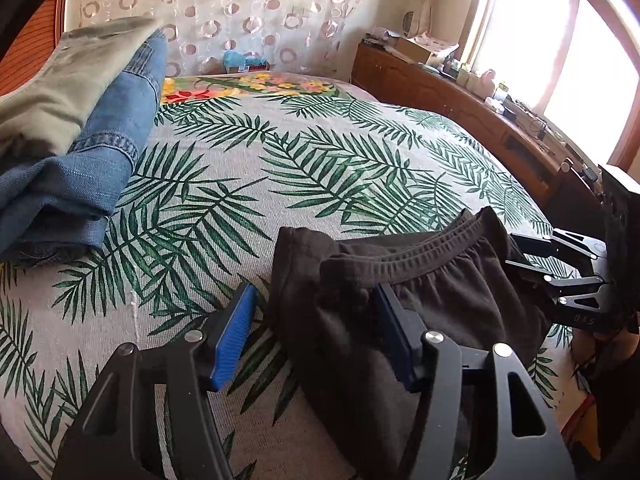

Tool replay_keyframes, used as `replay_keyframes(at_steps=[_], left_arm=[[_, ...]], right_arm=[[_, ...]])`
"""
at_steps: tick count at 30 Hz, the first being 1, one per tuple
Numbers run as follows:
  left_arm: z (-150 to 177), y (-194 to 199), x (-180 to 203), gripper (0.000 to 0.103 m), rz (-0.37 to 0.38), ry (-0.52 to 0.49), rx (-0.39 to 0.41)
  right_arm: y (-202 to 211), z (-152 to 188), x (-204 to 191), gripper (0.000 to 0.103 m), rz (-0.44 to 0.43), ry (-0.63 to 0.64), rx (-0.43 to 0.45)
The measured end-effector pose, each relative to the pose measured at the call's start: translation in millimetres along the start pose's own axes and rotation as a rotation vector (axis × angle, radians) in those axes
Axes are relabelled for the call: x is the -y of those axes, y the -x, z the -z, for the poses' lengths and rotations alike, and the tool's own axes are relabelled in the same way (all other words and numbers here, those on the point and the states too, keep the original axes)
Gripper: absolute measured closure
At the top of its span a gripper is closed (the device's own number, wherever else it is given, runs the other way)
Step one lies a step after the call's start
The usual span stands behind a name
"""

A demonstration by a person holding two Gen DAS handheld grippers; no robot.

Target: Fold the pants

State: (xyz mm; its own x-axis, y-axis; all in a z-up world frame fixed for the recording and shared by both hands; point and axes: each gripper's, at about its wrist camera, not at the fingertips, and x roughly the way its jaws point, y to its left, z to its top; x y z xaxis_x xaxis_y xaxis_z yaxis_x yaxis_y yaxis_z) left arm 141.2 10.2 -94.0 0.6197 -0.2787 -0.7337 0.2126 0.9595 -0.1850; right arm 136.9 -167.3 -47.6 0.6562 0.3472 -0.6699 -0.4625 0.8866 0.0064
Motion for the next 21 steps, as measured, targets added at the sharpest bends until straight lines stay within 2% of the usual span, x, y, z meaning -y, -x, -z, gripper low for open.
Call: replay_keyframes(at_steps=[2,4,10,14,21], left_arm=[[0.0,0.4,-1.0,0.042,0.004,0.002,0.001],[0.2,1.0,-1.7,0.057,0.039,0.008,-0.001],[0.4,3.9,3.6,0.081,0.074,0.001,0.009],[3.7,18.5,8.3,0.087,0.088,0.009,0.061],[1.4,51.6,24.0,0.089,0.076,-0.027,0.151]], right_arm=[[-1.3,-1.7,-0.2,0.055,-0.011,0.002,-0.005],[-1.8,-2.5,-2.2,0.059,-0.028,0.002,-0.004],[-2.0,-1.8,-5.9,0.073,-0.053,0.004,0.002],[0.1,-0.6,-5.0,0.088,-0.06,-0.016,0.016],[18.0,6.2,-10.1,0.091,-0.056,-0.038,0.097]])
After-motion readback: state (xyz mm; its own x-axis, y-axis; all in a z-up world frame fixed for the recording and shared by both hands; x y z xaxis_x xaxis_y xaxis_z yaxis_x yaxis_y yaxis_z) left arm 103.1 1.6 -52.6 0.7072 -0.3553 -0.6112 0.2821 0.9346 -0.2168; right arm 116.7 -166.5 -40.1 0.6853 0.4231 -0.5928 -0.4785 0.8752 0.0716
